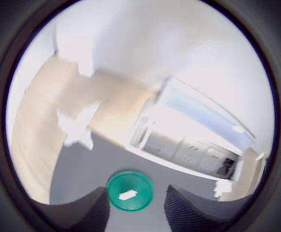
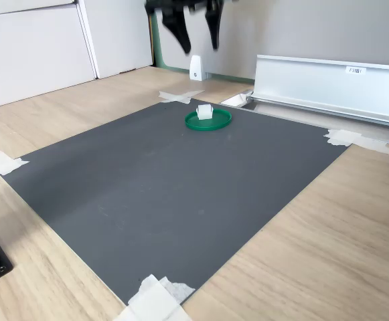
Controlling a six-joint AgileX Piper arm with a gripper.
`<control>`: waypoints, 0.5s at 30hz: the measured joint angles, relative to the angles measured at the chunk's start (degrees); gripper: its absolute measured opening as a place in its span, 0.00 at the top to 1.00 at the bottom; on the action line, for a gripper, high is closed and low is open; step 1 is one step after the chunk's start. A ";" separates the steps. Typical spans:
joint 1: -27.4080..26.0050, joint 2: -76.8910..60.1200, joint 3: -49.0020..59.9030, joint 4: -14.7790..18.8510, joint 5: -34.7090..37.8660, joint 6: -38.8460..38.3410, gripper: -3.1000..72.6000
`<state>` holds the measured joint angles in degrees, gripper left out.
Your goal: Grasp a white terminal and put it on the green lid.
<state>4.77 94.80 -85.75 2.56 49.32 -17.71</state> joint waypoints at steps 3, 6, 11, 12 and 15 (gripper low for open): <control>-3.15 -7.28 2.65 0.38 -2.96 2.60 0.55; -6.95 -15.77 8.06 0.99 -6.92 5.32 0.81; -13.24 -29.65 20.89 1.00 -14.41 9.16 0.95; -14.42 -32.51 23.83 1.00 -15.80 9.44 0.96; -17.47 -40.23 32.09 1.00 -19.79 9.75 0.97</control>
<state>-12.70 54.57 -53.66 3.56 29.54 -7.95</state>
